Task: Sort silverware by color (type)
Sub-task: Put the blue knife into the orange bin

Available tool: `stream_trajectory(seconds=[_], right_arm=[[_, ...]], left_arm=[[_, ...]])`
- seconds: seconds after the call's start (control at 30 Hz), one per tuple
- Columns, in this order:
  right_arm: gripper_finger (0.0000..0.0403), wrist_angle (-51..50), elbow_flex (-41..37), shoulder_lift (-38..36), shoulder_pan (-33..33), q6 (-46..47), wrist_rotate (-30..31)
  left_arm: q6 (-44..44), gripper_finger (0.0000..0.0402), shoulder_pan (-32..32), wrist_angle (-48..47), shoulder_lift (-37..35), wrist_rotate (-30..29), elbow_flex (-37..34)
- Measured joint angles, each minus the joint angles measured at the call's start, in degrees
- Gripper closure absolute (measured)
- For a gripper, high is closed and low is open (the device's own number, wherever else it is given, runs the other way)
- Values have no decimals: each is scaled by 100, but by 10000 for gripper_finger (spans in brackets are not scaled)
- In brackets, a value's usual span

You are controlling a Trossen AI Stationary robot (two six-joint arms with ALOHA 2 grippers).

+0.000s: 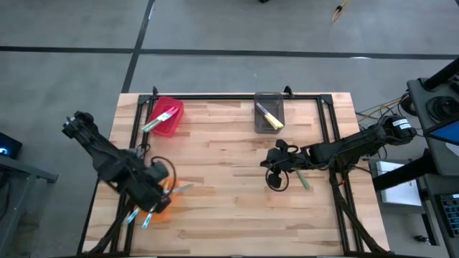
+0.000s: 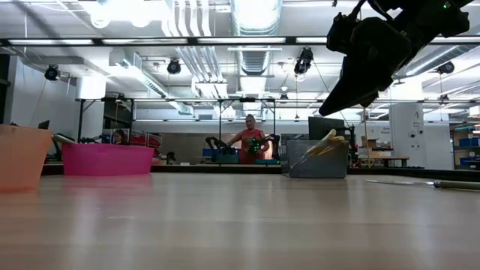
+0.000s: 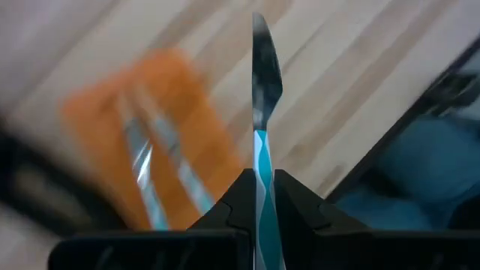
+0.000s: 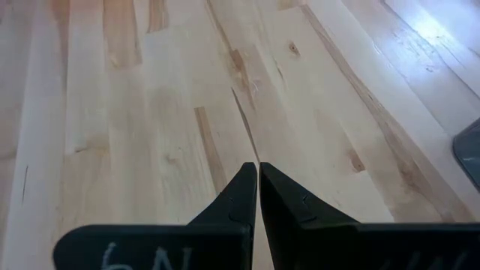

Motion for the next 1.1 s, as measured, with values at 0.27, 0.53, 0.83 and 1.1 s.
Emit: stream_trajectory(seconds=[0.27,0.53,0.83,1.1], right_arm=[[394,1,0,0,0,-29,1],[394,1,0,0,1,-42,0],[394,3,0,-2,0,0,0],[394,1,0,-2,0,4,0]], left_arm=[[-1042,389,-717,-822,540,790,284],[-1160,389,-913,-1067,1152,799,248],[-1115,384,-970,-1065,1656,741,56],[-1110,368,-1012,-1063,2097,997,-92]])
